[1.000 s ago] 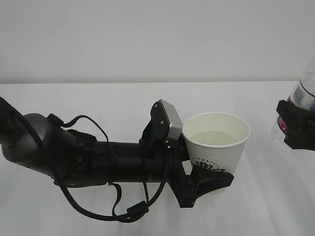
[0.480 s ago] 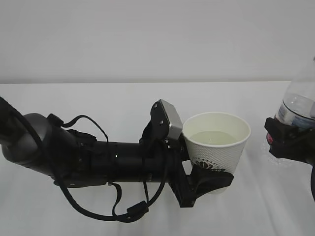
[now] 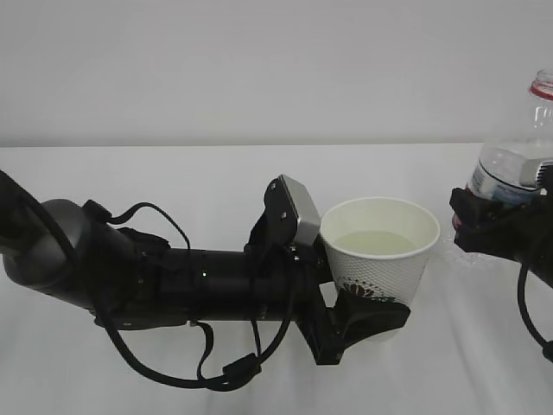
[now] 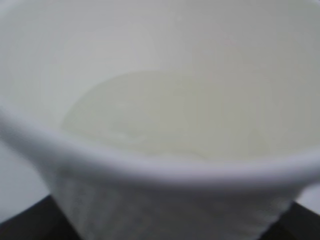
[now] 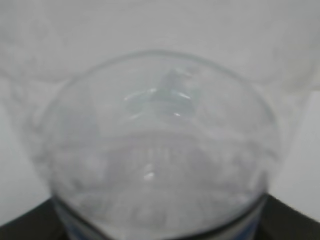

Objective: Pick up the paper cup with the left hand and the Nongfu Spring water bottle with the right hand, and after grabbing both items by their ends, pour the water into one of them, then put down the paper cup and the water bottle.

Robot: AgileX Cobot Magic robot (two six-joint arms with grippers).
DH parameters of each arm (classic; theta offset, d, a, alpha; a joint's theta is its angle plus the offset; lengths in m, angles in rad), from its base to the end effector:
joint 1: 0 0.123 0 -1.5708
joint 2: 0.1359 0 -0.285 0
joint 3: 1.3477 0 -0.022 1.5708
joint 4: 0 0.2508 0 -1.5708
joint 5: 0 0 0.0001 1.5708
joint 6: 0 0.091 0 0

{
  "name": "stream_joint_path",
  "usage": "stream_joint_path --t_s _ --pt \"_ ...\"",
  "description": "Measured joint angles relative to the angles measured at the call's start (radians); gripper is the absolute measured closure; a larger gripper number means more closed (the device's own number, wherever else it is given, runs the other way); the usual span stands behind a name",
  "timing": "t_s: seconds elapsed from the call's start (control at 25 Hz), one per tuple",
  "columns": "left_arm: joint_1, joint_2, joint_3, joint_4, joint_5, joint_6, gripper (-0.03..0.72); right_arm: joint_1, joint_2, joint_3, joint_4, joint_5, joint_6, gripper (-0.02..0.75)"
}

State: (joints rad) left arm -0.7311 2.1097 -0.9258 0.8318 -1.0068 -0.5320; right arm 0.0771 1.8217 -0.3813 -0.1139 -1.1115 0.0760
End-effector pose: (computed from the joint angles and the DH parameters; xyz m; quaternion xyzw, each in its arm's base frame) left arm 0.2453 -0.2963 0.1127 0.4549 0.6332 -0.4502 0.4353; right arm 0.2694 0.0301 0.1248 -0.0518 0.7859 0.0716 0.6120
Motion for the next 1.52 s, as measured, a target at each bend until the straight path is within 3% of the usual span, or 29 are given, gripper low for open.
stream_joint_path --t_s 0.88,1.28,1.52 --pt "0.000 0.000 0.000 0.000 0.000 0.000 0.167 0.000 0.218 -0.231 0.000 -0.003 0.000 0.298" --pt "0.000 0.000 0.000 0.000 0.000 0.000 0.167 0.000 0.275 -0.263 0.000 -0.004 0.002 0.296" --pt "0.000 0.000 0.000 0.000 0.000 0.000 0.169 0.000 0.275 -0.263 0.000 -0.004 0.002 0.202"
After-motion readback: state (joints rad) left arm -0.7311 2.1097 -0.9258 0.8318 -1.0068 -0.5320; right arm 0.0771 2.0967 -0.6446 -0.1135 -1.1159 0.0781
